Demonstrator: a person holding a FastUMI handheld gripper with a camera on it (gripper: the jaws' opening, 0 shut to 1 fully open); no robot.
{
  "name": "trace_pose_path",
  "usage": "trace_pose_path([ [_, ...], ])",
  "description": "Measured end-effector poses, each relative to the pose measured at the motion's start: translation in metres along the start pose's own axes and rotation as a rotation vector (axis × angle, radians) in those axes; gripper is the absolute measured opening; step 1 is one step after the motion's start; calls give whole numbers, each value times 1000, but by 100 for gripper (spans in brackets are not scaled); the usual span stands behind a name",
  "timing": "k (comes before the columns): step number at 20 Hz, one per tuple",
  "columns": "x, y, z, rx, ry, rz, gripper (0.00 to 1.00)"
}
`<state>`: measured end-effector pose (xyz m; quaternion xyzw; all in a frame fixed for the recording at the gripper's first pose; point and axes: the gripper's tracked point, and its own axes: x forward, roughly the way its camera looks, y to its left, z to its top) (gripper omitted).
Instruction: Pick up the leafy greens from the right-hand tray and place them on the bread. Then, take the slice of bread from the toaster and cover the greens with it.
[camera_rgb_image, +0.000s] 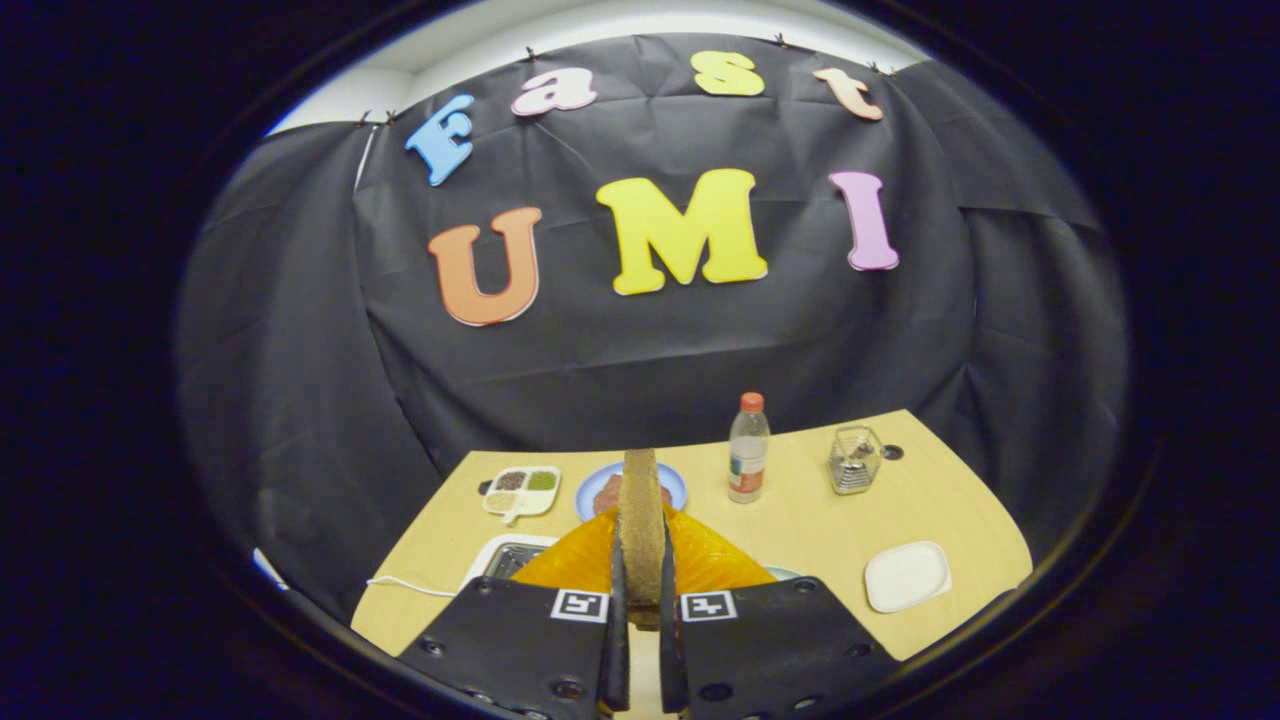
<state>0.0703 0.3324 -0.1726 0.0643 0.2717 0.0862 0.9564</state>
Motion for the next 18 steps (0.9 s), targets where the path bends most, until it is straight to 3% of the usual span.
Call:
trace_pose_path([
  [4, 25, -37, -42, 6, 62, -21, 12],
  [11, 69, -52, -123, 62, 189, 2, 12],
  [18, 93, -59, -153, 135, 215, 17, 12],
])
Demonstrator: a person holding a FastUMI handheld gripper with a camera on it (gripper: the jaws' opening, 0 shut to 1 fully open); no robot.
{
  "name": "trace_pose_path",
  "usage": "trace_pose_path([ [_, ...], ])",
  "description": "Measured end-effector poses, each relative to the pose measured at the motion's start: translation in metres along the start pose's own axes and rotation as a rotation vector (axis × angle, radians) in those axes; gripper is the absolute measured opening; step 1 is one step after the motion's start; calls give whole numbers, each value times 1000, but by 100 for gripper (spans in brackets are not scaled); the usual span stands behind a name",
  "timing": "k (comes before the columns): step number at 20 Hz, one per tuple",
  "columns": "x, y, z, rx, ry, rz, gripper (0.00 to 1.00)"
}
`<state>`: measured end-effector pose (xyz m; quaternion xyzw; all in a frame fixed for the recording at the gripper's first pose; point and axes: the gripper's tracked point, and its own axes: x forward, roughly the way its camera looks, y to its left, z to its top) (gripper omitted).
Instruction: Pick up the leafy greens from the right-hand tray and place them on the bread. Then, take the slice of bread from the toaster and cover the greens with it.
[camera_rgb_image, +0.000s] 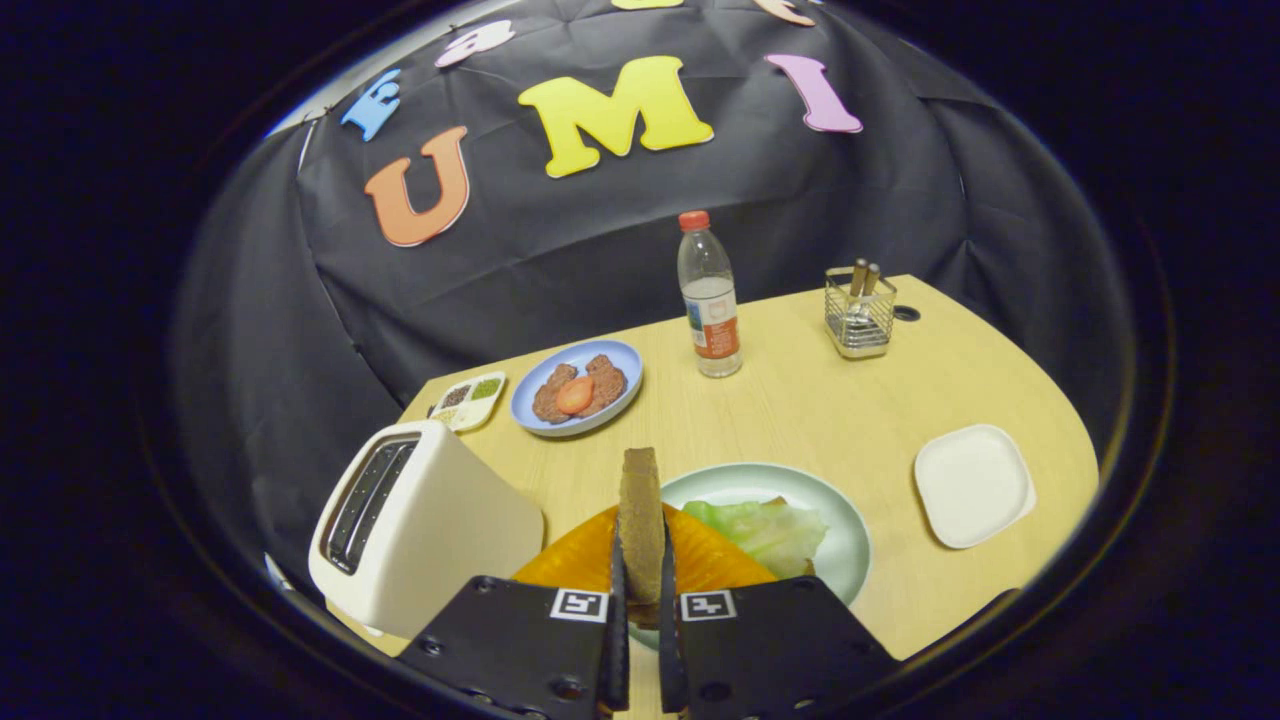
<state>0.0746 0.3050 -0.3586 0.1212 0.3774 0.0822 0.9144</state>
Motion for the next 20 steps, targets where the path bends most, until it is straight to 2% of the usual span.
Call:
trace_pose_path([
  [3, 5, -14, 0, 24, 0, -2, 12],
  [9, 10, -61, -10, 31, 34, -42, 22],
  [10, 13, -69, -11, 35, 42, -44, 34],
  [15, 19, -94, -16, 18, 70, -41, 48],
  [16, 21, -97, -17, 9, 76, -34, 56],
  [17, 23, -101, -16, 1, 80, -32, 56],
  [19, 21, -111, -15, -18, 80, -36, 67],
  [20, 21, -115, -12, -21, 76, -36, 67],
])
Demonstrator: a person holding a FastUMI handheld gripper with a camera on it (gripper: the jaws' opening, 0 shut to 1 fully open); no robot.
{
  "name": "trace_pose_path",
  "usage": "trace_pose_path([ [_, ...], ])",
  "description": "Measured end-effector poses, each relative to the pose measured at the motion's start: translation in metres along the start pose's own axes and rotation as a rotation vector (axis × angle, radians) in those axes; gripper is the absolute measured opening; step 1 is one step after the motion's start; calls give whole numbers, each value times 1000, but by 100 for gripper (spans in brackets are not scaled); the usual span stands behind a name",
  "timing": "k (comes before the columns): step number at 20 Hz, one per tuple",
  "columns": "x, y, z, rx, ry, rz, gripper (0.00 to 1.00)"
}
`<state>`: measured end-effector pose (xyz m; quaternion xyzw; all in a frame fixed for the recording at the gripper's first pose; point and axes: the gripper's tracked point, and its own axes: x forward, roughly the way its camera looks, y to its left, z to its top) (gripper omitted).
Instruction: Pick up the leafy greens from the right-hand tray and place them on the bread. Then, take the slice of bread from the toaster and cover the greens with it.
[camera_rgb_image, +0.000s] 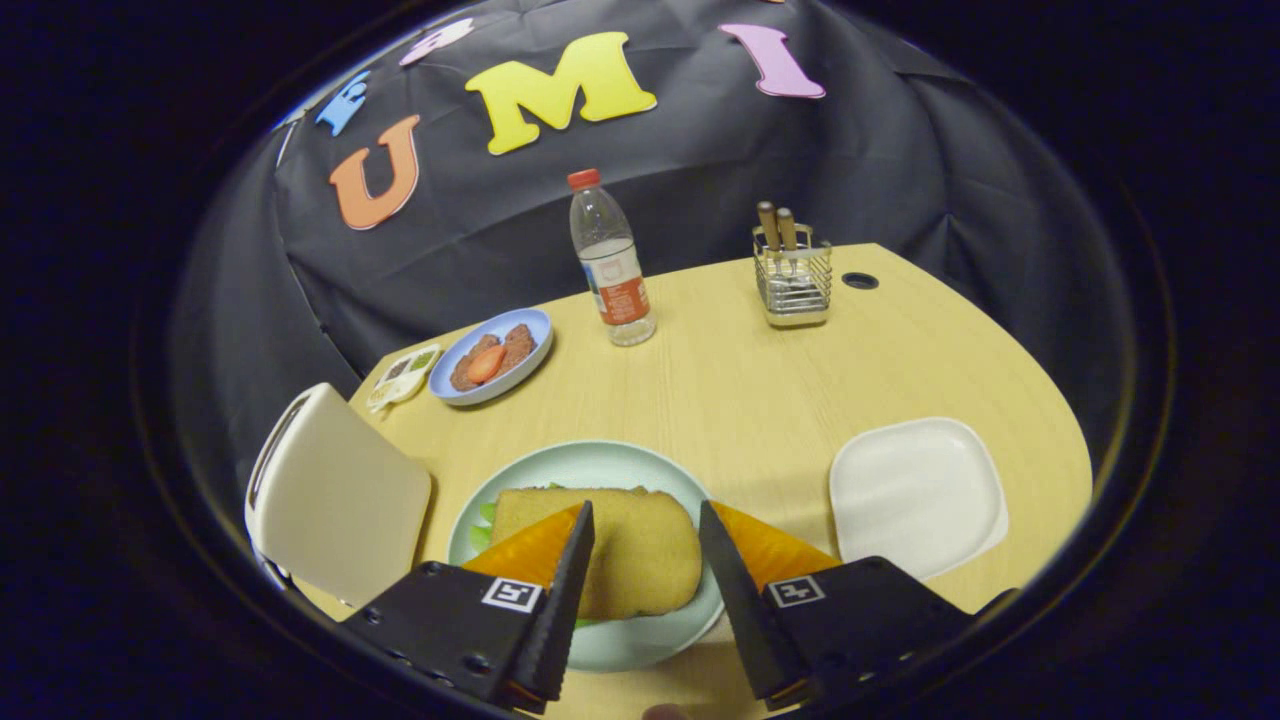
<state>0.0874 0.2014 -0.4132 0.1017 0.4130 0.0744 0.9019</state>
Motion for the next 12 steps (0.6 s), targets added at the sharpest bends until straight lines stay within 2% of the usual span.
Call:
trace_pose_path([
  [1, -1, -4, 3, -4, -2, 1, 67],
  [5, -31, -22, 35, -30, -64, 17, 79],
  [7, -51, -39, 56, -57, -104, 10, 91],
  [9, -79, -61, 82, -90, -167, -14, 96],
  [12, -132, -97, 126, -141, -279, -61, 97],
])
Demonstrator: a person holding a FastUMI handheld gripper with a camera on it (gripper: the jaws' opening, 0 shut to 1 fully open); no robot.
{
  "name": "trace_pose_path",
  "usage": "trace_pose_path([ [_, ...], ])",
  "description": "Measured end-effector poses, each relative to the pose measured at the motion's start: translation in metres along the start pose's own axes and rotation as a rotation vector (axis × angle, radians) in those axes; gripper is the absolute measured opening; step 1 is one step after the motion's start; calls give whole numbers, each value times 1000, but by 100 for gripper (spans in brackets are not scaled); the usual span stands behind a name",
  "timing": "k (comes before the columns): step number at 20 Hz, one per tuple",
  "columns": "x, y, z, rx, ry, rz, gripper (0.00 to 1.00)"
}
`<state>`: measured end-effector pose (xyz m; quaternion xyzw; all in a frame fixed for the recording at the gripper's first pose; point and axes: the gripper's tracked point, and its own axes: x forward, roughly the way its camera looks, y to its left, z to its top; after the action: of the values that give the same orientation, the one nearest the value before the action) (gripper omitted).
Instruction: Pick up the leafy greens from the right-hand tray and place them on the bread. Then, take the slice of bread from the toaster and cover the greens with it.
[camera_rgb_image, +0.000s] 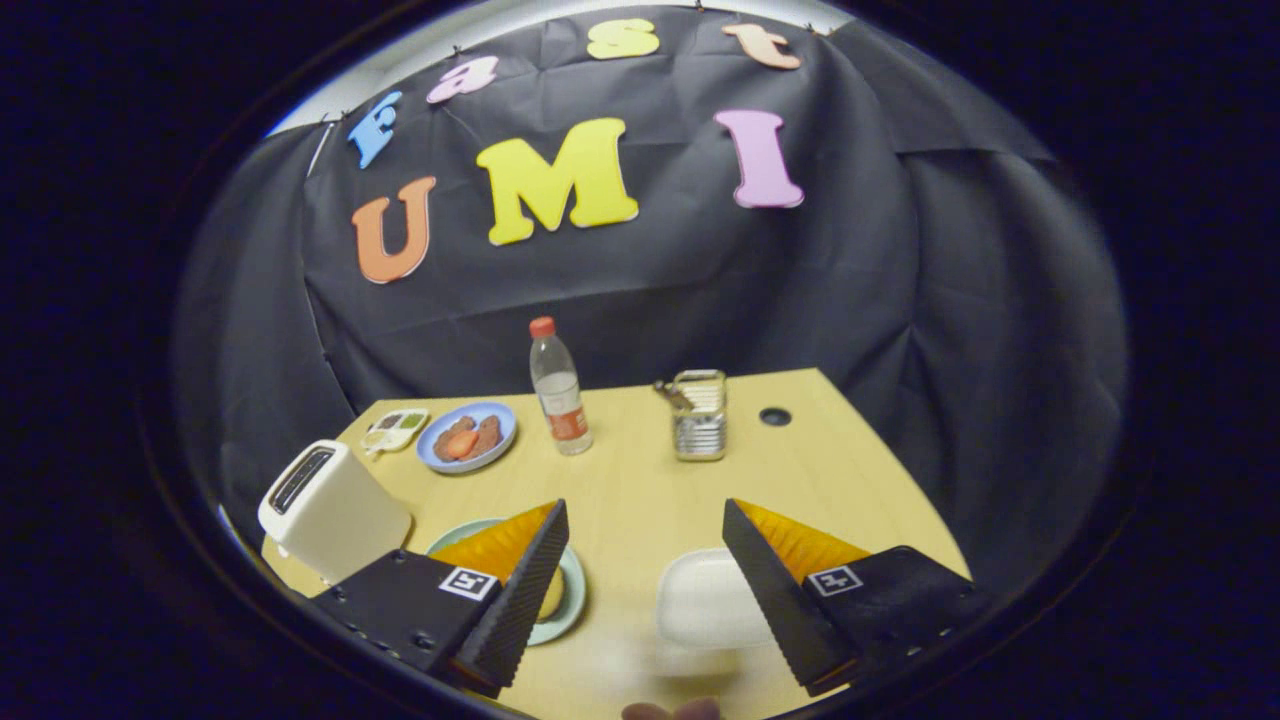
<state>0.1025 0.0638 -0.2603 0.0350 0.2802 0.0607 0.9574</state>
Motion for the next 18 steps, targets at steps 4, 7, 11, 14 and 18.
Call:
trace_pose_path([
  [4, -61, -48, 69, -79, -150, -63, 96],
  [7, -105, -70, 110, -101, -238, -89, 96],
  [11, -156, -84, 152, -92, -332, -98, 96],
  [14, -179, -84, 164, -94, -397, -96, 96],
  [18, -192, -66, 156, -76, -396, -63, 96],
])
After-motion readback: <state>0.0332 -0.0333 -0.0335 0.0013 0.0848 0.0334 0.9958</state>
